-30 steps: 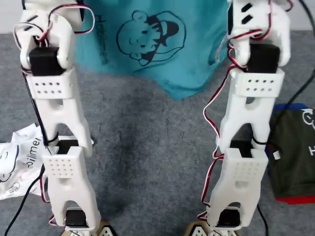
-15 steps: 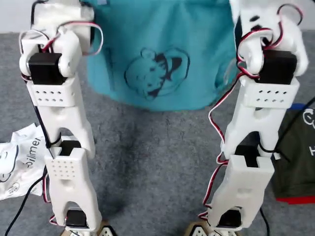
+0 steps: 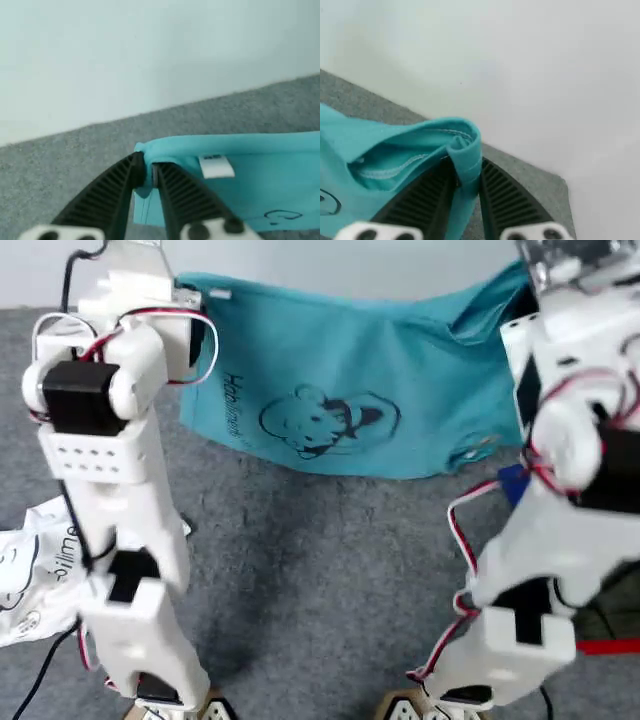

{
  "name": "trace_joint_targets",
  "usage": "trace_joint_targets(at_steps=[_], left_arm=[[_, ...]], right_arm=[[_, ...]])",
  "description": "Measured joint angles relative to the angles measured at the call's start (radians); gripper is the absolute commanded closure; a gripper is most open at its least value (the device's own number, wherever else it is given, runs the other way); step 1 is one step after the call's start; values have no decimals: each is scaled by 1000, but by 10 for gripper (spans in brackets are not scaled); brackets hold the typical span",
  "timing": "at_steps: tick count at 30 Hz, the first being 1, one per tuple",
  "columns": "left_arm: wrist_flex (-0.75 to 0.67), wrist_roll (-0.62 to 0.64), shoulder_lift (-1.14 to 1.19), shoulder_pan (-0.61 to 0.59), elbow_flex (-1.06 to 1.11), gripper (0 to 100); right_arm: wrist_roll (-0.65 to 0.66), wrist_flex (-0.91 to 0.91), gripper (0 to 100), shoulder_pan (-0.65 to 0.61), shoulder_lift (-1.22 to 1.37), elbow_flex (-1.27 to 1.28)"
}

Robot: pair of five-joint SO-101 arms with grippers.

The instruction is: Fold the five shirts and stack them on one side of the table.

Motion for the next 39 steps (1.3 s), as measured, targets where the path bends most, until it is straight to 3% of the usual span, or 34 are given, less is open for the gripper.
trace_joint_targets(at_steps=[5,10,20,28,39], left_arm=[[0,14,-288,6,439,987],[0,12,-563,-81,809,987],[0,-81,-988,-97,1284,987],[0,-221,-1186,-100,1602,987],[-3,-301,-1254,-100,1749,987]], right_arm=[[0,2,988,0,-209,308],[37,2,988,0,-497,753],[61,2,988,0,-937,1363],[61,2,988,0,-980,1490],[61,2,989,-2,-1048,1591]])
